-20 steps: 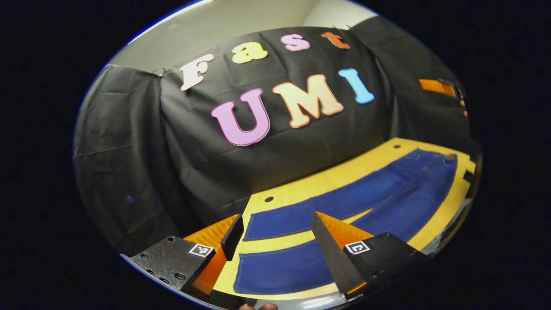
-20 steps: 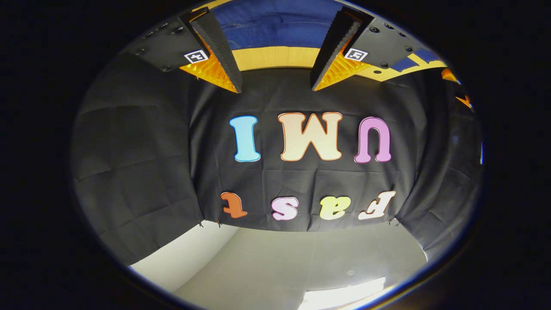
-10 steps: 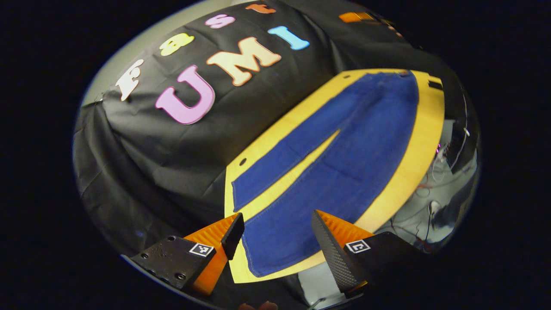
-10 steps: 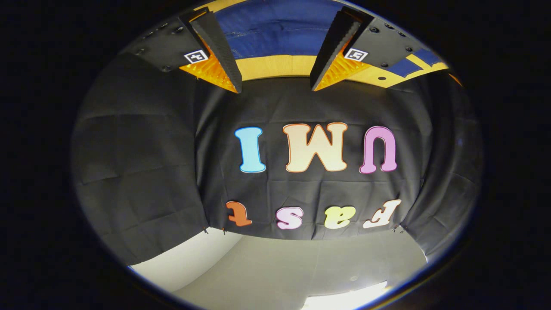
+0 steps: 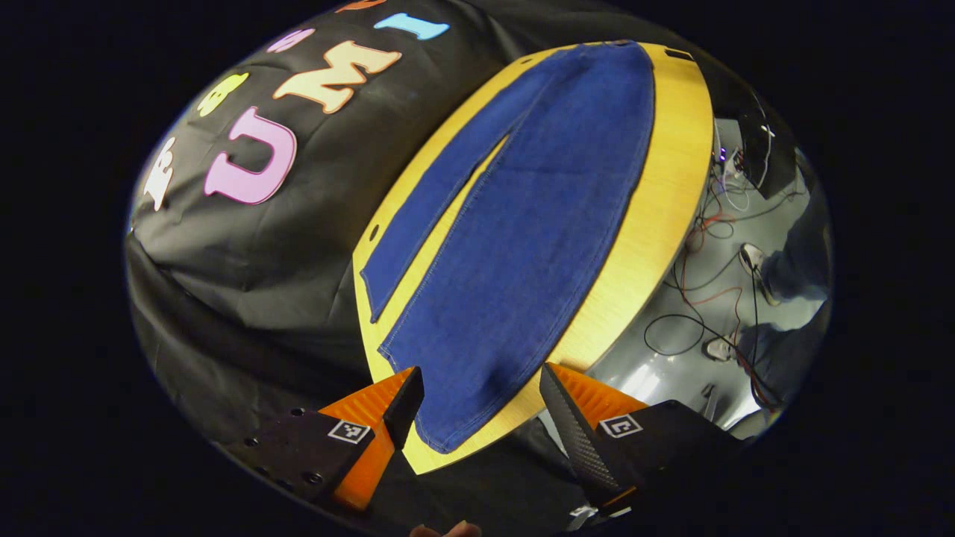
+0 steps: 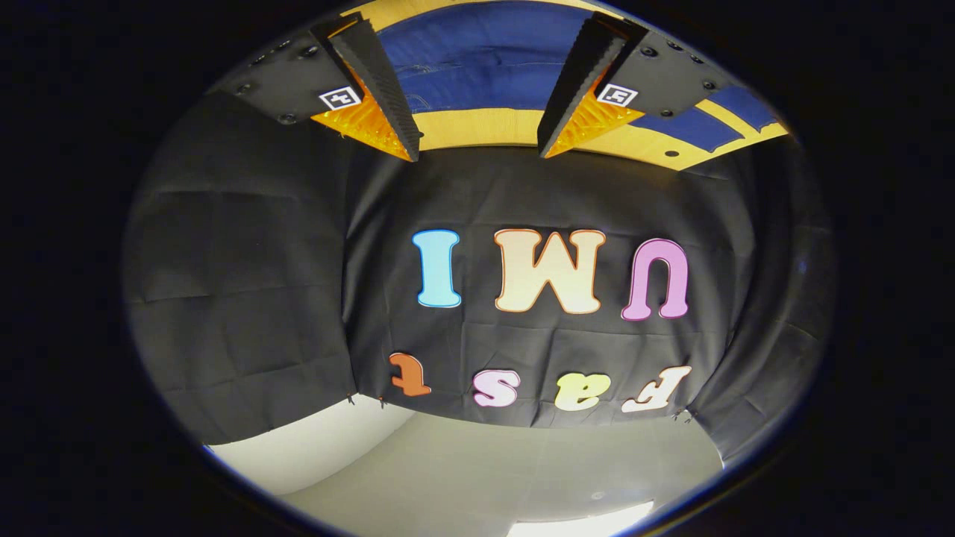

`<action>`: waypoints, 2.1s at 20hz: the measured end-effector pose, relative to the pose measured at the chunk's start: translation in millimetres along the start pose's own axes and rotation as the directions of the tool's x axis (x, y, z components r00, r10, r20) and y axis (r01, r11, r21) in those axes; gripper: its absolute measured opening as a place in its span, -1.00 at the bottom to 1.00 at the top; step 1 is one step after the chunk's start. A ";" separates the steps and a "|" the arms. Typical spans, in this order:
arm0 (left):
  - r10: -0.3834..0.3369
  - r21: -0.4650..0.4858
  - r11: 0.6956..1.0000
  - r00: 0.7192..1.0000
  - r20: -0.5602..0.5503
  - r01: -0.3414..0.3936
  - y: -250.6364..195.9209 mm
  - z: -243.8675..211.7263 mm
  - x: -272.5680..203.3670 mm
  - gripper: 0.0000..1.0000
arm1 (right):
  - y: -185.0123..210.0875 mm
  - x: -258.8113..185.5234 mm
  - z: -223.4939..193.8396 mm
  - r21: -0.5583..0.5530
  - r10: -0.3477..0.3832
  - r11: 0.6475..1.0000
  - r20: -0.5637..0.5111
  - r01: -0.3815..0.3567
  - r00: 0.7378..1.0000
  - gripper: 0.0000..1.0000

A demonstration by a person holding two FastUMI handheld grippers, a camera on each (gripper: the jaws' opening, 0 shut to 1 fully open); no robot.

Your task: Grasp the waist and the cuffs of the jeans and fold them to make the two legs overlap; first hold the waist and fold one-third of the jeans toward the cuffs, then hold the cuffs and fold the remaining one-third in the same direction to finish folding.

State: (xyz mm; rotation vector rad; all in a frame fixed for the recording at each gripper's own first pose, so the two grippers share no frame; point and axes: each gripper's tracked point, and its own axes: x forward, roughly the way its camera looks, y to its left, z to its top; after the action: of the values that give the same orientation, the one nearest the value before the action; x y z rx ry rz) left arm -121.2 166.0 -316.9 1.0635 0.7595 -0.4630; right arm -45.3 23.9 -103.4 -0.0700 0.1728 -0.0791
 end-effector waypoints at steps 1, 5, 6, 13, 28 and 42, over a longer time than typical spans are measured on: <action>0.004 0.024 1.000 1.000 -0.002 -0.004 -0.5 -1.0 3.8 0.91 | -1.9 -2.1 -0.2 -0.007 -0.005 1.000 -0.001 0.005 1.000 0.96; -0.030 0.075 0.997 0.999 0.015 0.029 0.6 2.4 16.8 0.76 | -10.8 -5.6 1.6 -0.031 -0.032 0.999 0.003 0.032 0.999 0.96; -0.036 0.090 0.995 0.999 0.019 0.034 1.3 4.2 19.8 0.75 | -12.9 -7.0 1.5 -0.031 -0.040 0.999 0.001 0.040 0.999 0.96; -0.132 0.189 0.974 0.991 0.028 0.125 2.3 17.6 54.0 0.33 | -18.7 -5.3 -3.4 -0.028 -0.074 0.997 -0.014 0.073 0.997 0.96; -0.212 0.115 0.970 0.977 -0.018 0.213 -13.3 12.1 59.4 -1.00 | -112.6 17.8 -44.9 -0.277 -0.055 0.961 -0.101 0.026 0.993 0.99; -0.162 0.063 0.984 0.981 -0.104 0.169 -9.5 12.7 62.0 -1.00 | -184.9 19.2 -217.1 -0.547 0.037 0.768 -0.484 -0.334 0.874 0.97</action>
State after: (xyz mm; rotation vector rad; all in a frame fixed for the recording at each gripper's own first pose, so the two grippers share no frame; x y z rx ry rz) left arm -82.3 151.4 -365.5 1.1005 0.9294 -0.5868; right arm -77.7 -175.2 -305.9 -0.7037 0.6729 0.1777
